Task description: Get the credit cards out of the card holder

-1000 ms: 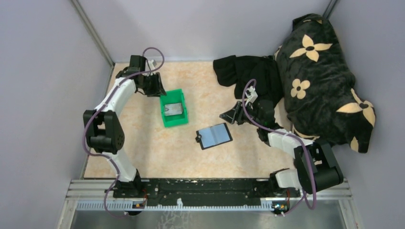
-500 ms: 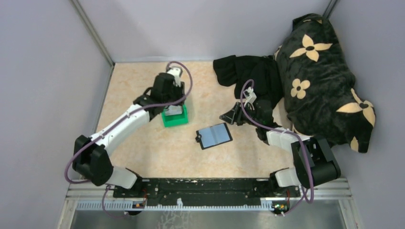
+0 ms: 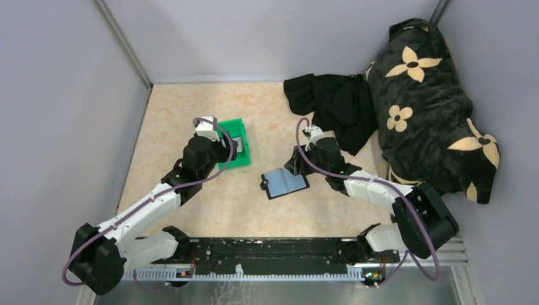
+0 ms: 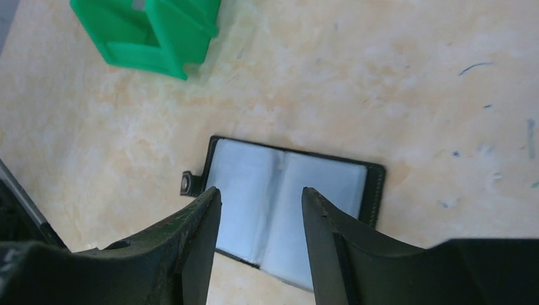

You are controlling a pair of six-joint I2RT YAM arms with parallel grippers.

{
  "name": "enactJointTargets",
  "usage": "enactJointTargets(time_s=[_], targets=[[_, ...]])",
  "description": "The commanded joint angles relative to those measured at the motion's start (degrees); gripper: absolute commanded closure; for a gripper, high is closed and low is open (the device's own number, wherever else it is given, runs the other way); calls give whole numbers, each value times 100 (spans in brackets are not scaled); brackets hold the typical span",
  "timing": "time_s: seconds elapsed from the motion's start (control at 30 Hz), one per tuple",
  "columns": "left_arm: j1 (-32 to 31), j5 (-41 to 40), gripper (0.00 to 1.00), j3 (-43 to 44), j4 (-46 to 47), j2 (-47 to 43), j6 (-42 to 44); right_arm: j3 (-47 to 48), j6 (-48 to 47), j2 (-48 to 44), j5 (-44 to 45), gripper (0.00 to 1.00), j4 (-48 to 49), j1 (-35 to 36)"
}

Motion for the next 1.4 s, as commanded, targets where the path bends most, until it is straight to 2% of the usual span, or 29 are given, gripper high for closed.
enactJointTargets(time_s=[0.0,0.13,0.2,0.3,0.37,0.47,0.57,0.93,1.2,1.37], targets=[[-130,111,29,-143,109,-27,-333,234,-288,73,699,53,-373,866],[-164,116,29,-457,351,-20,-448,458,-620,333,1576,61,-545,2266],[-168,51,29,-622,565,-18,-396,699,-585,559,1736,60,-661,2588],[-178,34,29,-698,730,38,-306,1005,-591,1038,1992,57,-848,2700],[-179,77,29,-636,672,92,-312,1212,-633,1311,2203,66,-1003,2700],[-177,69,29,-695,691,80,-368,1459,-667,1683,2484,87,-1084,2693],[-183,-39,29,-782,724,-4,-367,1653,-717,2046,2581,100,-1187,2592],[-181,-40,32,-726,746,91,-551,1735,-304,2310,1602,100,-668,1035],[-186,108,33,-696,658,106,-776,2242,-669,1748,1813,100,-939,889],[-188,142,33,-718,658,42,-815,1886,-460,1151,1709,79,-500,892]])
